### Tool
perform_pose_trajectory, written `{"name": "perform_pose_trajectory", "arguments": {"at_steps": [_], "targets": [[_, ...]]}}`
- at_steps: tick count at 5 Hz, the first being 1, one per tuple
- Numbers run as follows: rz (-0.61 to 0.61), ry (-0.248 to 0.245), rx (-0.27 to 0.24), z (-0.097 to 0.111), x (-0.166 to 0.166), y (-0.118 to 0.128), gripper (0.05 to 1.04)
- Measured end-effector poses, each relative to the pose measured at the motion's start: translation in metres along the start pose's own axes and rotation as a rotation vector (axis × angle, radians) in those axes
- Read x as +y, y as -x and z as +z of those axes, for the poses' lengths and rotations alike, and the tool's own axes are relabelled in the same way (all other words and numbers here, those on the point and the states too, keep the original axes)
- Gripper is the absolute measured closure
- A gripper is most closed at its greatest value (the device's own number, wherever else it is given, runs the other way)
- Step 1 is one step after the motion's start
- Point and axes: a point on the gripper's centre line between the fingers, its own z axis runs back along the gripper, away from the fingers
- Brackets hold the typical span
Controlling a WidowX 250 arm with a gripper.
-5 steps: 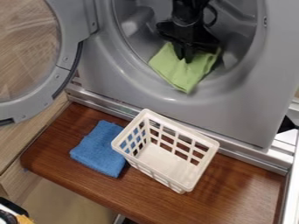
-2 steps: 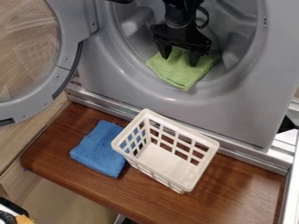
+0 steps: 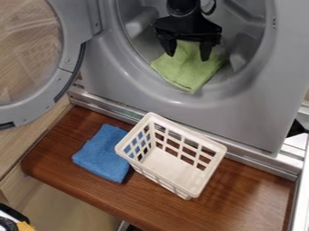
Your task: Take the green cloth out of the tray and put it inside the washing machine
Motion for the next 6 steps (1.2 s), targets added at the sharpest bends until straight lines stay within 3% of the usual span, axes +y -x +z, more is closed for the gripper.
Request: {"name": "perform_pose_trajectory", "arguments": {"at_steps": [2, 3, 4, 5, 6], "targets": [[0.012, -0.037, 0.248, 0.003, -0.022, 0.062, 0.084], [0.026, 0.034, 0.281, 0.016, -0.033, 0.082, 0.084], [-0.057, 0.093, 0.342, 0.025, -0.072, 0.103, 0.084], [-0.143, 0.112, 0.386, 0.033, -0.098, 0.122, 0.084], [-0.238, 0.110, 0.376, 0.040, -0.128, 0.126, 0.084]]}}
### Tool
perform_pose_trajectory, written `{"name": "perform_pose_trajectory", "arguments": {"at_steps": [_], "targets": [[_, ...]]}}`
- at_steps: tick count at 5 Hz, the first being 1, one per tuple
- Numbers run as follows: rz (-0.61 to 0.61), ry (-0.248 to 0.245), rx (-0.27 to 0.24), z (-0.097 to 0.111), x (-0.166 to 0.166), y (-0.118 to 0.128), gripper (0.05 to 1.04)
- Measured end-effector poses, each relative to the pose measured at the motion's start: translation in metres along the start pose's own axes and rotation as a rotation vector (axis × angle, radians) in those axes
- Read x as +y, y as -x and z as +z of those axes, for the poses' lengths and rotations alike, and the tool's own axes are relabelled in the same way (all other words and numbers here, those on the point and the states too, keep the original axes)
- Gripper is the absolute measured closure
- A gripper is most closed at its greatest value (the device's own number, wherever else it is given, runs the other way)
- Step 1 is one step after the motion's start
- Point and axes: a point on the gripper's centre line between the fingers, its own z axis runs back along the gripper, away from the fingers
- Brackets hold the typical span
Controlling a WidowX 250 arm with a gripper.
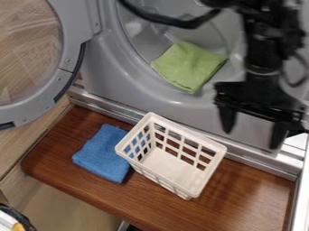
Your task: Take the green cloth out of the tray and put it inside the washing machine
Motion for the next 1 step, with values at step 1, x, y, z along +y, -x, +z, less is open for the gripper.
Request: {"name": "perform_pose_trajectory", "arguments": {"at_steps": [1], "targets": [[-0.048, -0.012, -0.014, 0.0085, -0.0187, -0.0042, 0.084]]}}
